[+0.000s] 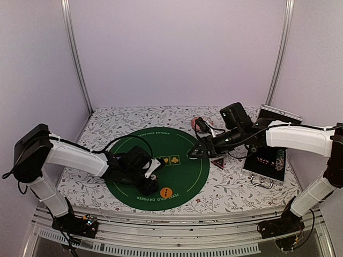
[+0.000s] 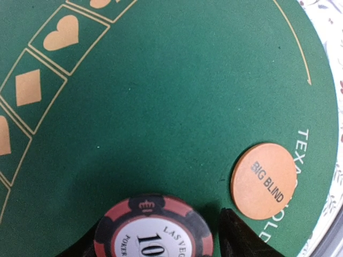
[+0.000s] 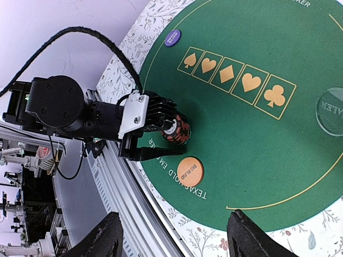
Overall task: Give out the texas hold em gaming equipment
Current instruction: Place the poker chips pile at the big blind area.
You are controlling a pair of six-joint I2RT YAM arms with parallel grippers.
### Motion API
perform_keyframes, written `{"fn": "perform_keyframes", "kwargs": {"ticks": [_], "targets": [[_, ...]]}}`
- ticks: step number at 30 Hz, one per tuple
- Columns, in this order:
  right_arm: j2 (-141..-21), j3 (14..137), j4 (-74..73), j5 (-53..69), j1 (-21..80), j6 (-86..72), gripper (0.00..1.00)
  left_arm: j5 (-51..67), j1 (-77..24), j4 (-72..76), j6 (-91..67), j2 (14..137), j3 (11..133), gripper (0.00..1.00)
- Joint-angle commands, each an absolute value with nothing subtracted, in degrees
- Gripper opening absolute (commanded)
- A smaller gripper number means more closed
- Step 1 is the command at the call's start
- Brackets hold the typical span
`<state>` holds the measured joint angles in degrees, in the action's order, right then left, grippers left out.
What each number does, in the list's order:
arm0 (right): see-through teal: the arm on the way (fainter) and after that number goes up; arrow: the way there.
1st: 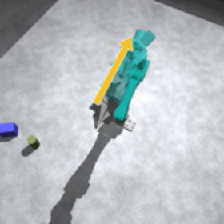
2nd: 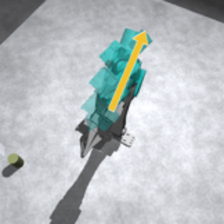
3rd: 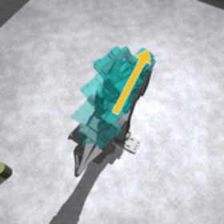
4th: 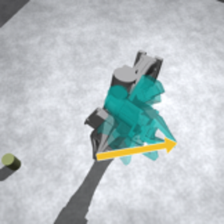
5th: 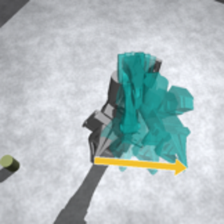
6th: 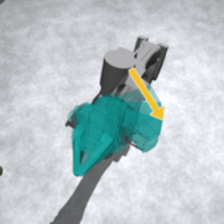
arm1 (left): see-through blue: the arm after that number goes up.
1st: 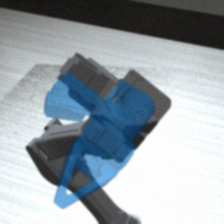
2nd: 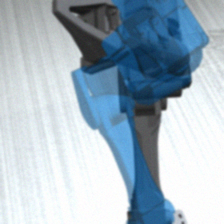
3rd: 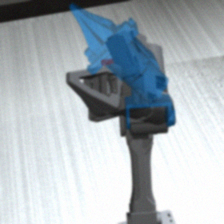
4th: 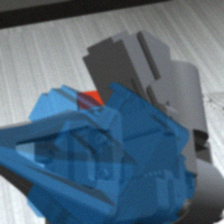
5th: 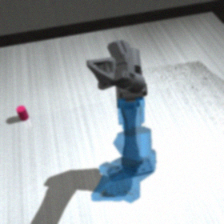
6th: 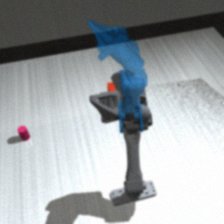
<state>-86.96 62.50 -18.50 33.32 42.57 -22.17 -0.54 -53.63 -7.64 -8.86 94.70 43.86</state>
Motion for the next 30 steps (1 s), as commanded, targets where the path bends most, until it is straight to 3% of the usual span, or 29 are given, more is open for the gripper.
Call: {"fn": "perform_keyframes", "kwargs": {"ticks": [1,7,17,18,21,25,30], "targets": [[-85.1,64.5,-19.4,32.7,42.1,-21.1,0.68,-0.9,-53.3,-7.3,-9.1,94.0,42.7,0.66],[-84.9,64.8,-19.9,32.5,41.9,-20.9,0.69,-2.1,-53.3,-7.9,-8.8,92.6,43.3,0.79],[-82.8,65.3,-21.3,30.7,41.0,-20.2,0.72,-2.8,-53.3,-10.4,-7.7,87.9,45.5,0.89],[-82.5,65.4,-21.6,30.3,40.7,-20.1,0.73,-2.3,-53.3,-10.6,-7.5,87.4,45.9,0.89],[-80.8,66.0,-22.8,28.3,38.9,-19.7,0.99,-1.3,-53.3,-11.3,-6.8,85.7,47.4,0.90],[-78.1,68.7,-28.1,18.0,35.3,-17.3,0.99,-0.9,-53.2,-11.8,-6.0,81.4,49.4,0.91],[-75.3,73.2,-36.3,-6.7,32.6,-4.0,0.99,-1.0,-51.3,-15.7,-5.5,76.6,53.7,0.96]]}}
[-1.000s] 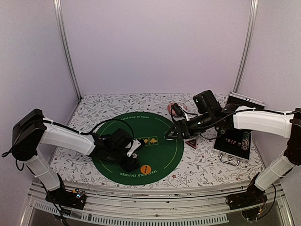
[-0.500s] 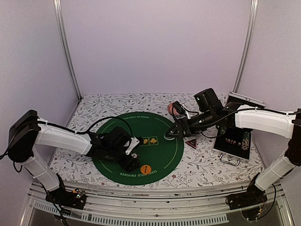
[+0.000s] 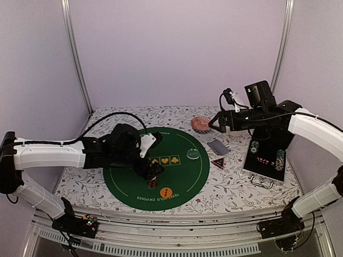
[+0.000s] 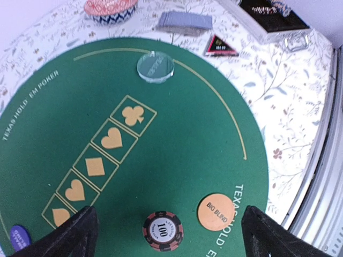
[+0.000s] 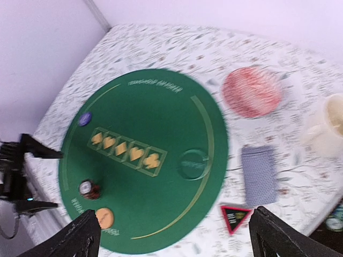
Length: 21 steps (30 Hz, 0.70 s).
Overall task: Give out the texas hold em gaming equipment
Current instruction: Place the poker chips pile at the big blind area, then pick up the pile of poker chips from the chip case.
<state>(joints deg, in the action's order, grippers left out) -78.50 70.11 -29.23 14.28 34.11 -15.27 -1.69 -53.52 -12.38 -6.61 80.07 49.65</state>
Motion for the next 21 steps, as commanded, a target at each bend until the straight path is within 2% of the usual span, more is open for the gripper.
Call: {"fn": "perform_keyframes", "kwargs": {"ticks": [1,5,7,11,17,21], "targets": [[-74.7,73.2,-36.9,-10.7,32.4,-0.9,0.99,-0.7,-50.4,-16.9,-5.5,76.2,54.8,0.96],[-73.1,71.4,-39.2,-18.0,28.8,14.2,0.99,-0.4,-46.6,-20.8,-5.9,74.4,57.5,0.96],[-72.7,69.8,-41.9,-15.7,25.2,19.9,1.00,-0.3,-45.2,-21.7,-5.5,73.0,57.4,0.96],[-70.3,62.3,-45.5,-11.1,22.0,31.4,0.92,-0.8,-43.0,-21.5,-4.2,69.6,55.6,0.97],[-72.1,54.2,-51.6,-9.1,15.6,48.0,0.94,-2.1,-40.8,-20.7,-1.5,65.9,52.9,0.98],[-76.4,54.3,-55.0,-12.6,10.6,51.5,0.94,-1.4,-40.7,-22.7,-0.5,64.2,52.8,0.98]]}}
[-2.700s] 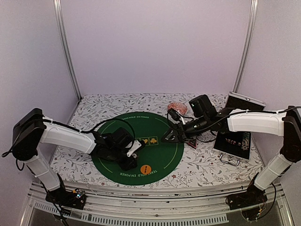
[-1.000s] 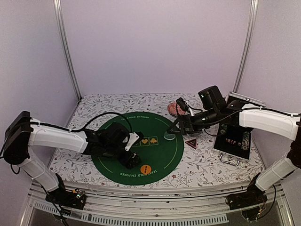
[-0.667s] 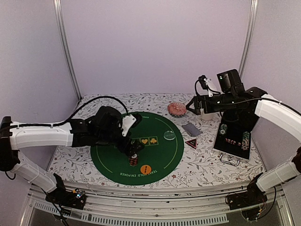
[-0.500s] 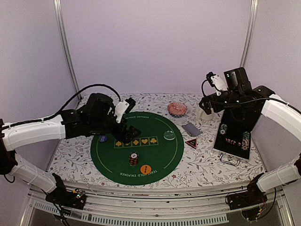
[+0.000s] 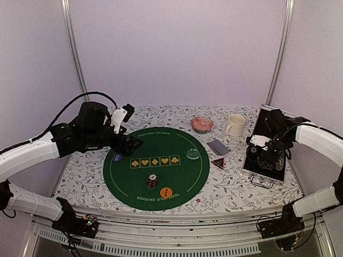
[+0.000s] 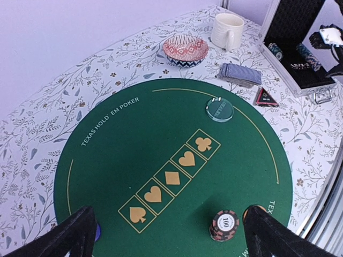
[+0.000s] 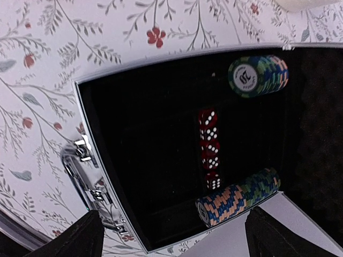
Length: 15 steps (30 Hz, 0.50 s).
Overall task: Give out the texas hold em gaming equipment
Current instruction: Pick up the pile of poker chips from the chip case.
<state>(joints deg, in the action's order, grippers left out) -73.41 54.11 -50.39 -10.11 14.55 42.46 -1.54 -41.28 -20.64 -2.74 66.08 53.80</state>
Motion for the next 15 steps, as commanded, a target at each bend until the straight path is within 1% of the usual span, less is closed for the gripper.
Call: {"fn": "perform_keyframes", "kwargs": {"ticks": [1,4,7,11,14,15], "targets": [[-77.4,55.0,-55.0,-13.6,9.1,52.1,0.94,-1.4,-40.7,-22.7,-0.2,63.6,52.4,0.98],[-79.4,56.0,-55.7,-15.8,4.3,54.7,0.93,-1.2,-40.6,-21.5,0.9,62.5,50.5,0.98],[-80.6,54.4,-51.2,-21.0,1.5,58.3,0.93,-0.9,-40.1,-21.4,1.4,63.1,50.1,0.98],[-83.3,55.1,-48.7,-21.0,-0.2,59.9,0.90,0.0,-39.4,-21.4,1.5,63.9,50.1,0.98],[-85.9,55.6,-48.0,-22.1,-0.7,60.7,0.84,0.5,-38.8,-21.3,1.6,64.2,49.9,0.98],[-86.7,55.7,-47.6,-22.3,-0.9,60.7,0.83,0.7,-38.6,-21.2,1.6,64.1,49.9,0.98]]}}
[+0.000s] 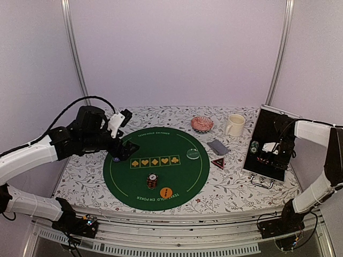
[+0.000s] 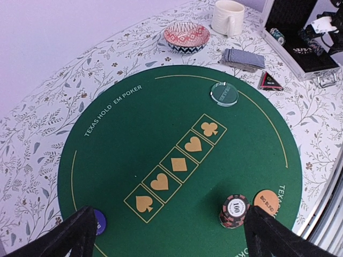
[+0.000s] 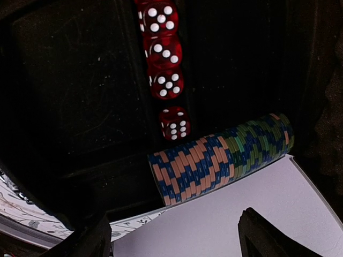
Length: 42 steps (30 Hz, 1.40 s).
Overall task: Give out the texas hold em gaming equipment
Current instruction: Pick up the pile of poker chips from the chip case.
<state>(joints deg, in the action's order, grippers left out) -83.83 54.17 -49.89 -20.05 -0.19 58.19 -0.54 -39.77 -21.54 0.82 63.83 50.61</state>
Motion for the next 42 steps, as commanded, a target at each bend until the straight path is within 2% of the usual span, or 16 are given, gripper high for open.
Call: {"fn": "perform_keyframes", "kwargs": {"ticks": [1,4,7,17,22,29,33,42], "targets": [[-87.3,55.8,-47.2,-22.5,-1.1,60.8,0.83,0.7,-38.5,-21.1,1.5,64.0,49.7,0.98],[-88.9,56.1,-46.5,-22.1,-1.5,61.0,0.80,1.1,-38.2,-20.8,1.5,64.1,49.4,0.98],[-90.1,55.7,-44.6,-22.3,-1.8,61.4,0.72,1.7,-37.8,-20.8,1.6,64.4,49.4,0.98],[-91.6,54.7,-46.0,-18.9,-1.8,61.2,0.68,2.6,-37.1,-20.8,1.4,64.4,49.1,0.98],[-89.4,51.9,-46.8,-17.7,-1.8,61.2,0.56,3.3,-36.9,-20.8,1.5,64.4,49.1,0.98],[-84.6,48.3,-47.3,-17.9,-1.8,62.6,0.55,4.3,-36.7,-20.7,1.4,64.5,49.1,0.98],[-82.5,45.6,-41.8,-21.3,-1.8,65.7,0.54,4.6,-36.6,-20.7,1.4,64.5,49.1,0.98],[-88.0,48.4,-36.6,-22.2,-1.9,66.6,0.56,5.4,-36.6,-20.7,1.3,64.2,49.0,0.98]]}}
